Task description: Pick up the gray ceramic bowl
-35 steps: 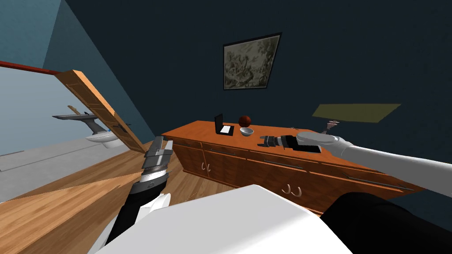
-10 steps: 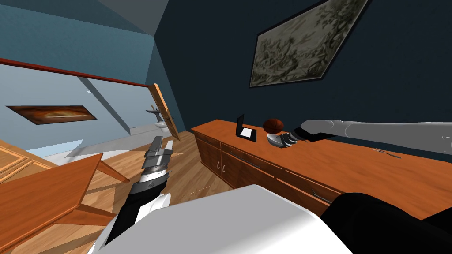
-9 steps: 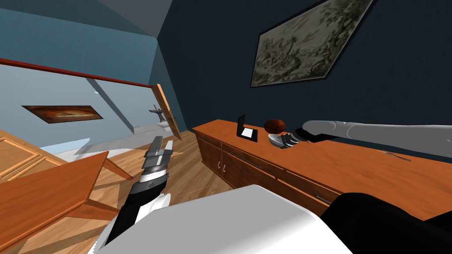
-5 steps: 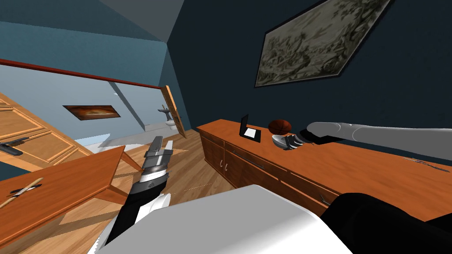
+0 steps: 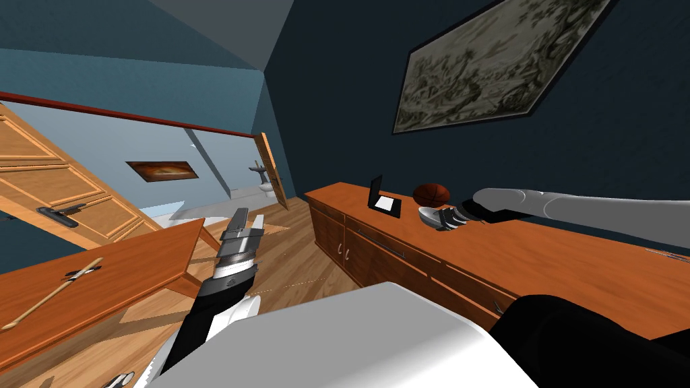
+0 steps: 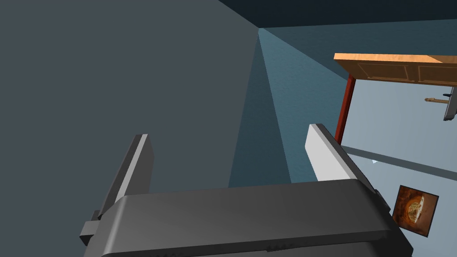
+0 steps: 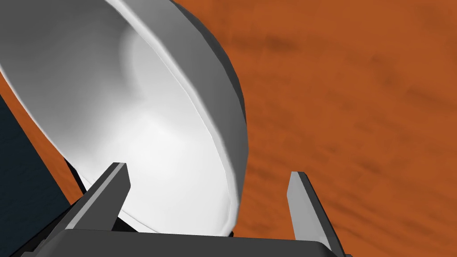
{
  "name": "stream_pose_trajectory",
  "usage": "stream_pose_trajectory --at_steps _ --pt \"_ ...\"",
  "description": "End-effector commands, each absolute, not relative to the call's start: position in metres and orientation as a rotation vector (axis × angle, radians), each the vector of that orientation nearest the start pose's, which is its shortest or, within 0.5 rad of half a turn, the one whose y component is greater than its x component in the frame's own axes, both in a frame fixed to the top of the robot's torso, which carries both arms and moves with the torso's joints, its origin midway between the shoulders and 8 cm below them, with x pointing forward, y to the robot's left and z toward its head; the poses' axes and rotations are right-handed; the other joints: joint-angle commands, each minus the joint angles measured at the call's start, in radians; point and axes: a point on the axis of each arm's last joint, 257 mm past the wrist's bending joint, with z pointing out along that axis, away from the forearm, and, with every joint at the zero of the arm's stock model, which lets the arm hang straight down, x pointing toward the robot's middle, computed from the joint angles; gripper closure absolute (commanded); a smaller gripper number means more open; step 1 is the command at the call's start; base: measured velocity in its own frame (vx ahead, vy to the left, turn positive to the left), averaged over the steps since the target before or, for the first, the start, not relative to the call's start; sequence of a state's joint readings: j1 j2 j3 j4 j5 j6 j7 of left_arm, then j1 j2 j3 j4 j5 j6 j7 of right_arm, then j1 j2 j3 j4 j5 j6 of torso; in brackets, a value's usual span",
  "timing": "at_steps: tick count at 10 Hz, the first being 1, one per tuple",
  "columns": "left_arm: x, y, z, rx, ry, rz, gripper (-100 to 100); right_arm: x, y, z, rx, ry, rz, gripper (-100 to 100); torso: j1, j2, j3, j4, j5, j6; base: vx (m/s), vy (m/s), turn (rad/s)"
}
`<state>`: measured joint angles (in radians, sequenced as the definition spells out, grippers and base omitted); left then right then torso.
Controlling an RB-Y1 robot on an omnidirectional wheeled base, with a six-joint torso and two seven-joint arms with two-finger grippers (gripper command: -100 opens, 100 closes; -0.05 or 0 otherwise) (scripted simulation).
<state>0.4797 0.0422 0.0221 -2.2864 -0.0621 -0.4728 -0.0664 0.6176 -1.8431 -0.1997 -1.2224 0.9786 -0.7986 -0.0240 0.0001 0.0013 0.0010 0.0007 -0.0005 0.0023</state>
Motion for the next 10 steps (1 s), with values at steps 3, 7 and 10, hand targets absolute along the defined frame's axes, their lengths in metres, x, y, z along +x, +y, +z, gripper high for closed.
stream_pose_trajectory --at_steps 3,7,10 --pt "0.349 0.273 0.028 -0.561 0.696 -1.185 0 0.346 -0.671 -0.130 -1.235 2.409 -0.494 100 0.000 0.000 0.000 0.000 0.000 0.000 0.000 0.000 0.000" --pt "0.349 0.273 0.028 -0.561 0.696 -1.185 0 0.346 -0.671 -0.131 -1.232 2.411 -0.491 100 0.001 0.000 0.000 0.000 0.001 0.000 0.000 0.000 0.000" --pt "0.349 0.274 0.028 -0.561 0.696 -1.185 0 0.356 -0.658 -0.126 -1.271 2.384 -0.485 100 0.002 0.000 0.000 0.001 0.002 0.001 0.025 -0.003 -0.122"
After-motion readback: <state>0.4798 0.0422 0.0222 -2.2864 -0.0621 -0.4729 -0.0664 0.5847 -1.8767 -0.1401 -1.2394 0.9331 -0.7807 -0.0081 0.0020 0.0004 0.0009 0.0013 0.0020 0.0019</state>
